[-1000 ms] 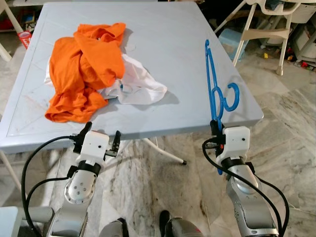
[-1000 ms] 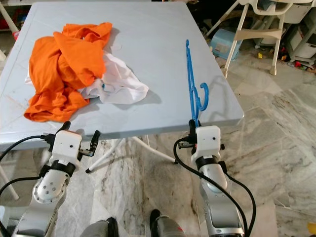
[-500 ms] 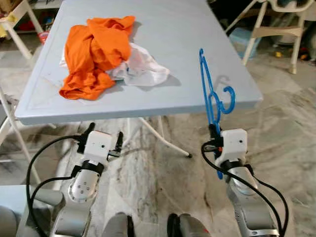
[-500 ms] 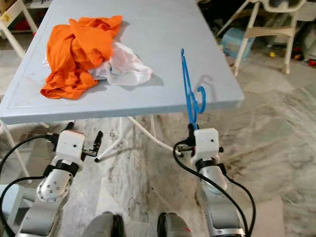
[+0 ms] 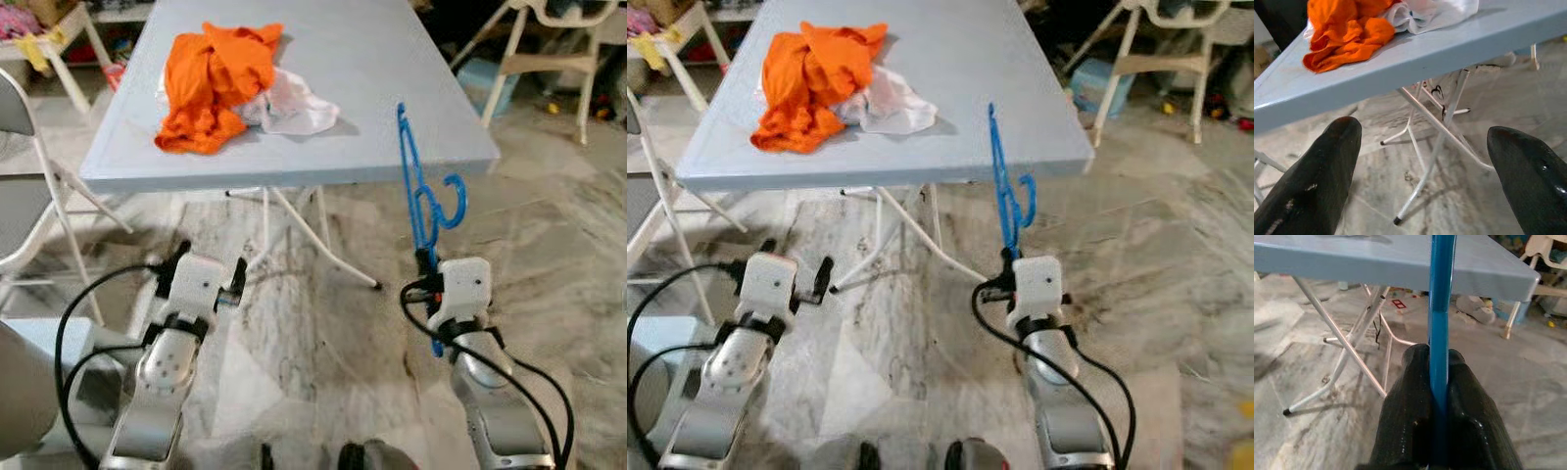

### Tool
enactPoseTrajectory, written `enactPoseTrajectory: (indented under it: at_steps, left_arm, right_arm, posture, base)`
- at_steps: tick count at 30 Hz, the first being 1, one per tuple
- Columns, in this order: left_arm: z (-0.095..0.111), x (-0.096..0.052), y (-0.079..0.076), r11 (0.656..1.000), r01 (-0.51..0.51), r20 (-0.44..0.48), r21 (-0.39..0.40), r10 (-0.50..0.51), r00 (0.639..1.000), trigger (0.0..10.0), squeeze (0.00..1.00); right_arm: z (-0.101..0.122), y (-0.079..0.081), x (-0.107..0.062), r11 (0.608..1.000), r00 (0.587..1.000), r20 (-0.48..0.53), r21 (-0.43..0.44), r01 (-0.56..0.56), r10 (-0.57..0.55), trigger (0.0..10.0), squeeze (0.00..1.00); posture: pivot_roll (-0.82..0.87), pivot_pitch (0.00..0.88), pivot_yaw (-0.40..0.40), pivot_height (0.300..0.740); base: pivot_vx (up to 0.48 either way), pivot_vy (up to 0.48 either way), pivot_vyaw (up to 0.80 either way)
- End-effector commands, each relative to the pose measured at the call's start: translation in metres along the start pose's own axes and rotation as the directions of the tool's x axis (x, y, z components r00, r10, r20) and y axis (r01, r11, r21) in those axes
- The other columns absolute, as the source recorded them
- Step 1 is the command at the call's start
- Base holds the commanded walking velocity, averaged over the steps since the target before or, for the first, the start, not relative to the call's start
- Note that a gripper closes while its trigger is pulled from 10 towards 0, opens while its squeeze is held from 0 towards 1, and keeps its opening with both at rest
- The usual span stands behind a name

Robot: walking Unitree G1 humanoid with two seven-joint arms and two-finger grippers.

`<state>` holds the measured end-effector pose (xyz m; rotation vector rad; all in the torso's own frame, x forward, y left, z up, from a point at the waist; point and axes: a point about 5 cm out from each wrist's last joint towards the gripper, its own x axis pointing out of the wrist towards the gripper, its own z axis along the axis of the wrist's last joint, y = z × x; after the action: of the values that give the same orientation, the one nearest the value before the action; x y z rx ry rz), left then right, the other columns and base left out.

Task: Hang hanger

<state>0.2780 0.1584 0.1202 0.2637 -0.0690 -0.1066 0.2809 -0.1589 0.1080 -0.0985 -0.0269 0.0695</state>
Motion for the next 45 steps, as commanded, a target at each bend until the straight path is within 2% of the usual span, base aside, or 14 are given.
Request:
enactPoseTrajectory:
  at_steps: [1,5,7,9,11,20,32,34,38,39,45]
  left_arm:
    - [-0.001,0.003,-0.002,0.999,0.011,-0.011,-0.035,-0.011,1.0,10.0,0.0]
    - [-0.001,0.004,-0.006,0.993,0.04,-0.02,-0.108,-0.042,0.999,10.0,0.0]
    - [-0.002,0.004,-0.006,0.992,0.042,-0.024,-0.117,-0.045,0.999,10.0,0.0]
    - [-0.001,0.005,-0.01,0.983,0.079,-0.015,-0.165,-0.082,0.996,10.0,0.0]
    - [0.001,0.005,-0.012,0.979,0.101,-0.005,-0.178,-0.103,0.995,10.0,0.0]
    - [0.001,0.008,-0.01,0.971,0.118,-0.007,-0.206,-0.122,0.992,10.0,0.0]
    - [-0.003,0.006,-0.017,0.956,0.182,-0.021,-0.231,-0.192,0.981,10.0,0.0]
    - [-0.005,0.004,-0.021,0.948,0.206,-0.037,-0.243,-0.222,0.974,10.0,0.0]
    - [-0.009,0.003,-0.024,0.945,0.195,-0.062,-0.263,-0.218,0.974,10.0,0.0]
    - [-0.011,0.003,-0.027,0.939,0.187,-0.084,-0.289,-0.219,0.972,10.0,0.0]
    - [-0.011,0.004,-0.026,0.932,0.194,-0.091,-0.307,-0.232,0.968,10.0,0.0]
  right_arm:
    - [0.006,0.0,0.003,1.0,1.0,0.021,0.001,-0.004,0.004,10.0,0.0]
    - [0.007,-0.003,0.003,1.0,1.0,0.023,-0.003,0.005,-0.005,10.0,0.0]
    - [0.007,-0.003,0.003,1.0,1.0,0.023,-0.003,0.005,-0.005,10.0,0.0]
    - [0.007,-0.002,0.002,1.0,1.0,0.02,-0.002,0.003,-0.003,10.0,0.0]
    - [0.007,-0.002,0.002,1.0,1.0,0.02,-0.001,0.001,-0.001,10.0,0.0]
    - [0.006,0.0,0.002,1.0,1.0,0.018,0.005,0.0,0.0,10.0,0.0]
    - [0.003,0.002,-0.001,1.0,1.0,0.009,0.009,0.004,-0.004,10.0,0.0]
    - [0.003,0.002,-0.001,1.0,1.0,0.006,0.009,0.002,-0.002,10.0,0.0]
    - [0.002,0.003,-0.001,1.0,1.0,0.003,0.009,-0.001,0.001,10.0,0.0]
    - [0.002,0.003,-0.001,1.0,1.0,0.001,0.011,-0.002,0.002,10.0,0.0]
    - [0.001,0.004,-0.002,1.0,1.0,-0.001,0.018,-0.006,0.006,10.0,0.0]
  posture:
    - [-0.04,0.188,-0.016,0.74]
    - [-0.05,0.194,-0.014,0.74]
    - [-0.05,0.197,-0.012,0.74]
    - [-0.05,0.199,-0.015,0.74]
    - [-0.05,0.2,-0.012,0.74]
    - [-0.05,0.202,-0.007,0.74]
    - [-0.05,0.203,-0.003,0.74]
    - [-0.05,0.203,-0.004,0.74]
    - [-0.05,0.201,-0.004,0.74]
    - [-0.05,0.201,-0.005,0.74]
    - [-0.05,0.2,-0.01,0.74]
  base:
    - [0.0,0.0,0.0]
    - [0.0,0.0,-0.53]
    - [0.0,0.0,-0.8]
    - [0.0,0.0,-0.8]
    - [0.0,0.0,-0.8]
    - [0.271,0.0,-0.8]
    - [0.29,0.0,-0.8]
    - [0.0,0.0,-0.8]
    - [0.0,0.0,-0.8]
    - [0.0,0.0,-0.8]
    - [0.0,0.0,-0.69]
